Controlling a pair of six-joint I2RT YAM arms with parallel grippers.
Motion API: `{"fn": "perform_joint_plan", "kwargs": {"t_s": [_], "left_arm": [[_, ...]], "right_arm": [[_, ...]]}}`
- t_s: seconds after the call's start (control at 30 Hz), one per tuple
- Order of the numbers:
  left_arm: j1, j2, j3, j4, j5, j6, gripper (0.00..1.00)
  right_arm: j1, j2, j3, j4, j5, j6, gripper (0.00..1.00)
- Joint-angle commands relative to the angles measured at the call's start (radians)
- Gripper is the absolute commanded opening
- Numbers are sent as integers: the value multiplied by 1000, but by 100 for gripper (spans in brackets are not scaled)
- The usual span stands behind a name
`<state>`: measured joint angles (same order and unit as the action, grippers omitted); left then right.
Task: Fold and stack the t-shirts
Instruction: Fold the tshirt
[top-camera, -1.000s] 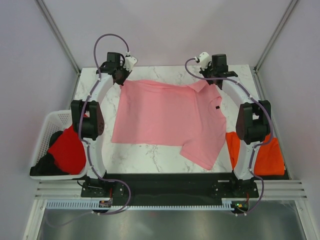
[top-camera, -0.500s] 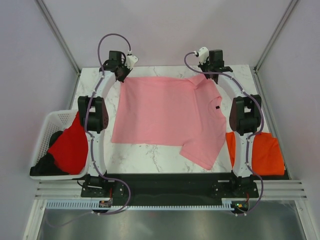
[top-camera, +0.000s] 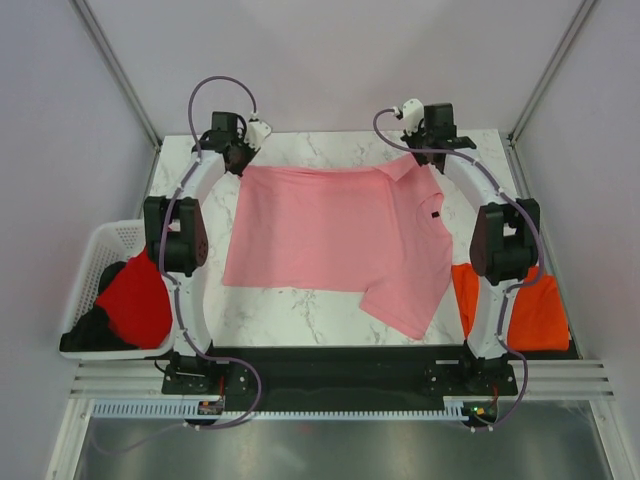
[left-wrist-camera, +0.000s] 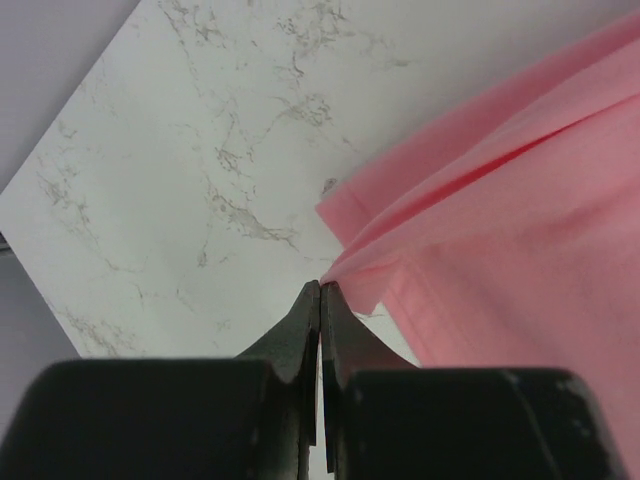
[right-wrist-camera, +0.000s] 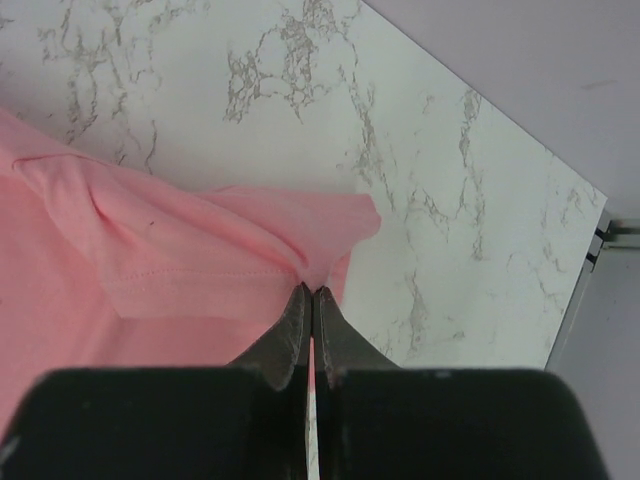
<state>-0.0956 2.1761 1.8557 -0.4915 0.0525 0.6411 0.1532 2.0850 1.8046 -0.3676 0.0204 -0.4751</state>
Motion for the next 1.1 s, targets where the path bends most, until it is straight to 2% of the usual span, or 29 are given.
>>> {"fn": "perform_joint_plan", "kwargs": {"t_s": [0.0,0.47,0.73,0.77,0.8,0.83,0.87,0.93,0.97,1.0,1.07], "left_arm": [[19,-101,-19,76,-11,26,2],[19,-153,-142,76,14,15,2],[20,-237,-286,73,20,-4,2],[20,-248,-300,68,23,-8,5],[20,-257,-305,64,24,-12,19],[20,-274,-305,59,24,-15,26],[20,-280,-297,53,26,-17,31],[20,-288,-283,41,29,-12,46],[20,-286,-261,39,30,-12,51],[20,-280,-245,37,27,-9,60],[20,-242,-180,6,21,-12,62]], "right_arm": [[2,-131,-63,-16,-11,27,0],[25,-259,-272,-79,-91,95,0],[32,-359,-367,-183,-143,90,0],[32,-364,-367,-210,-151,78,1],[31,-365,-363,-227,-168,70,6],[31,-365,-358,-238,-165,67,13],[29,-362,-350,-244,-160,75,25],[10,-338,-311,-241,-160,92,34],[0,-321,-263,-235,-162,117,36],[-9,-300,-231,-237,-163,131,38],[-35,-229,-138,-241,-174,157,41]]}}
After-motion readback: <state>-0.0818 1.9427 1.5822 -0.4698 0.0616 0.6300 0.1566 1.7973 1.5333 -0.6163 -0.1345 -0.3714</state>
